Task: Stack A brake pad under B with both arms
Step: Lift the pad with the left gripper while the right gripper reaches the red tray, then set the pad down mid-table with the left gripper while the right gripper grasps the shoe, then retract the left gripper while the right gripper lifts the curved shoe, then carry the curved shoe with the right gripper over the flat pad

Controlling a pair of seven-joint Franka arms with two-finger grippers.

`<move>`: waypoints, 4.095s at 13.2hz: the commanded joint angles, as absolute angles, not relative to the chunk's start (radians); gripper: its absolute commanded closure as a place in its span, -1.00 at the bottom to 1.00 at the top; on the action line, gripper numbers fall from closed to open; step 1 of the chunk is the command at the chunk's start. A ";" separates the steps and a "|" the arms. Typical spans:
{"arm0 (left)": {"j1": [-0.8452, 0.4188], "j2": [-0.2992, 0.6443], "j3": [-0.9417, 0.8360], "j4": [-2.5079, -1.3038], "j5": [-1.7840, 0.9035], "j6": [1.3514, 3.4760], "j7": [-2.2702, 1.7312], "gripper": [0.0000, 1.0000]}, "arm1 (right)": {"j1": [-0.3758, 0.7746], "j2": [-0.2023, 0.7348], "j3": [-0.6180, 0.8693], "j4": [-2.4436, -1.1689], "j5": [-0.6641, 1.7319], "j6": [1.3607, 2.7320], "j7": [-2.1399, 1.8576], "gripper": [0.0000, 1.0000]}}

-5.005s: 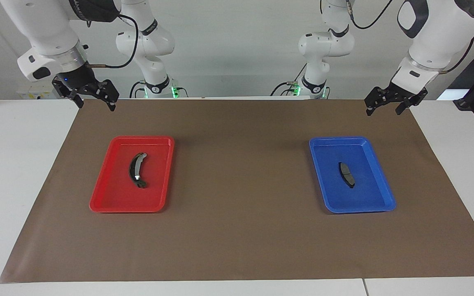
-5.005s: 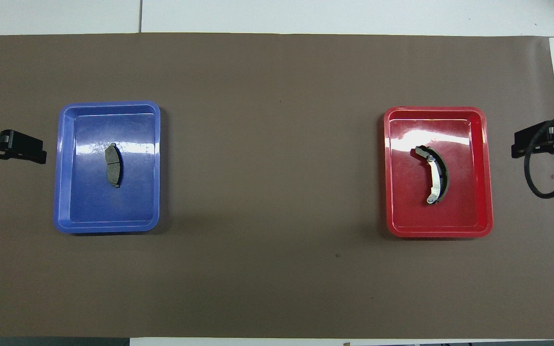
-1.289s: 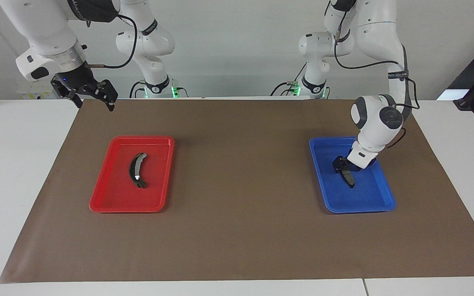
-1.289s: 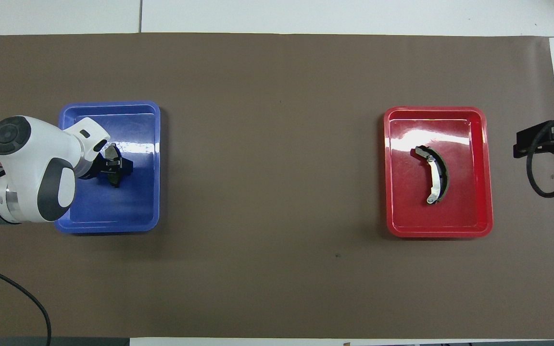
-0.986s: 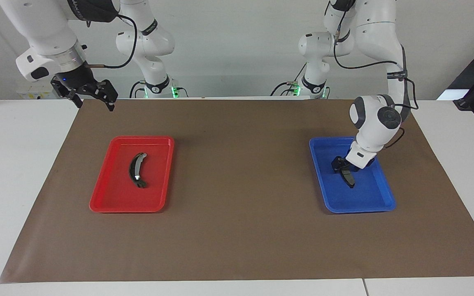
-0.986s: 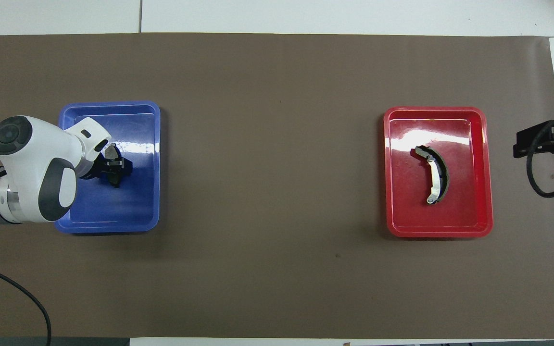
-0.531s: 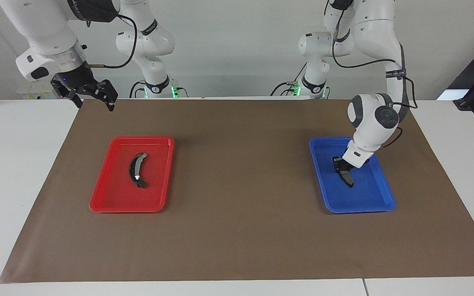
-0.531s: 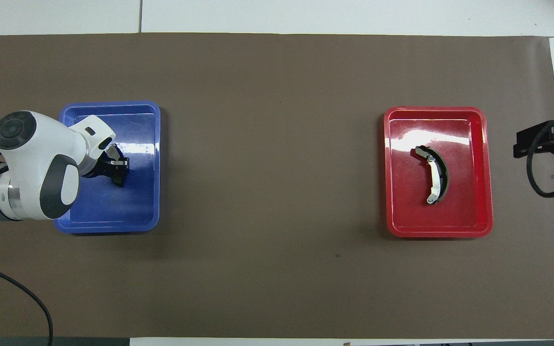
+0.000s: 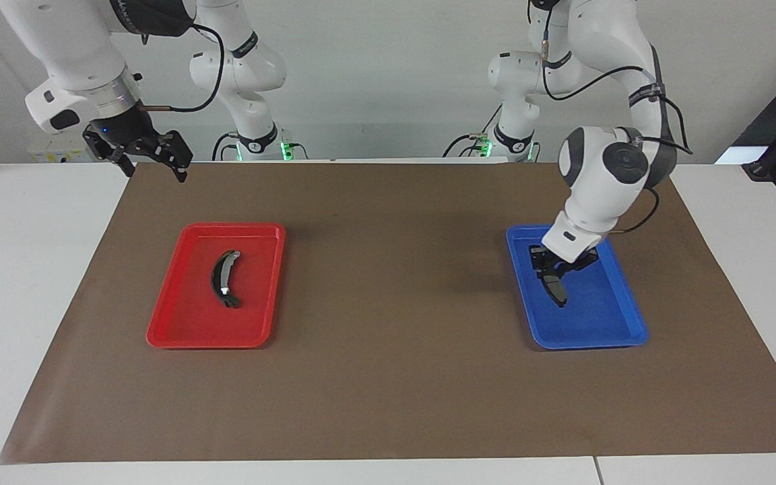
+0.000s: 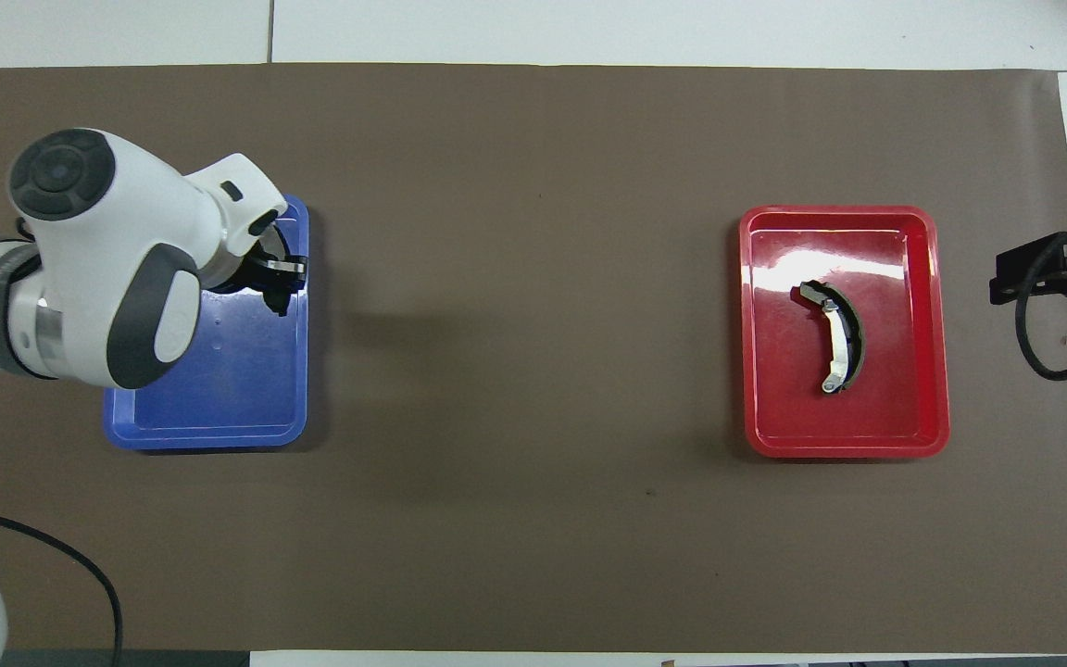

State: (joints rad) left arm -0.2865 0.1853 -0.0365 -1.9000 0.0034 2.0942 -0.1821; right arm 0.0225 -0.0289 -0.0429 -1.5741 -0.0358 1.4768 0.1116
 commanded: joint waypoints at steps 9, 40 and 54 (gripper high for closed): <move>-0.621 0.339 -0.026 -1.928 -0.012 2.286 -0.511 0.98 | 0.014 -0.036 -0.044 -1.939 -0.003 1.895 0.022 -0.99; -0.011 -0.063 -0.012 -1.789 -0.003 1.594 0.166 -0.99 | 0.028 0.150 -0.038 -2.191 0.009 2.329 -0.081 1.00; -0.017 -0.080 -0.017 -1.759 -0.002 1.649 -0.012 -0.99 | 0.358 0.328 0.110 -1.679 -0.002 2.039 0.447 1.00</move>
